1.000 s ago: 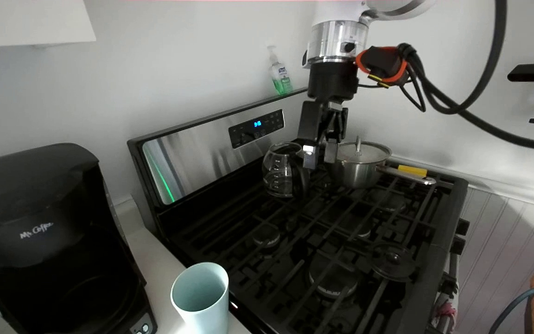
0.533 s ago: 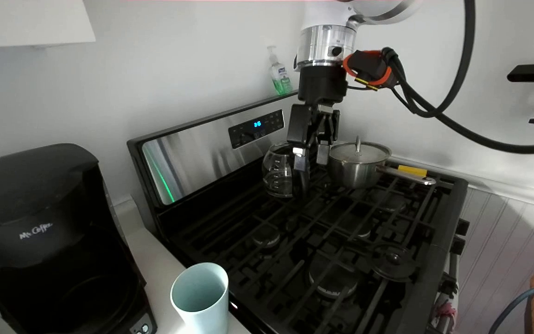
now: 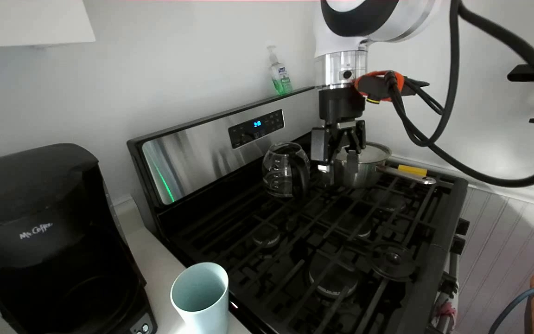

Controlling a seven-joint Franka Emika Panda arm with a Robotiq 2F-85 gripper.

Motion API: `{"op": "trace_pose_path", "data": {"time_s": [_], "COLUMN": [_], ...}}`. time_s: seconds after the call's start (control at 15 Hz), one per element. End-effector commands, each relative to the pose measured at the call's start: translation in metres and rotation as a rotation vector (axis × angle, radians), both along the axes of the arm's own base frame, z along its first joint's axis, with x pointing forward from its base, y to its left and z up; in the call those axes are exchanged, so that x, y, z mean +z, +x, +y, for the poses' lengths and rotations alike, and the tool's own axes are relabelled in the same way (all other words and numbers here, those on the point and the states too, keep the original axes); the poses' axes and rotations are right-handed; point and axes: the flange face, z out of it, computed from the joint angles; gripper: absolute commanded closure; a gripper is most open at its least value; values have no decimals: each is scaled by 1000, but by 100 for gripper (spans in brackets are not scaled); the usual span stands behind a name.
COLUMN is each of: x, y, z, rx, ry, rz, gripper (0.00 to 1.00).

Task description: Pick up the clear jar lid on the stove and place it on top of the pot

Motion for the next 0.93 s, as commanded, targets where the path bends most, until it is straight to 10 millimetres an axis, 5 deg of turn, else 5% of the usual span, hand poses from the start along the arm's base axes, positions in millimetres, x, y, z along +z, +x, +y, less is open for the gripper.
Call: {"op": "trace_pose_path", "data": {"time_s": [0.0, 0.4, 0.87], "x": [-36, -35, -84], "y": [-27, -22, -37], "z": [-14, -12, -31], "rx": [-42, -25, 209], "ry": [-6, 10, -200], "rz": [161, 145, 382], "gripper": [0, 0, 0]}}
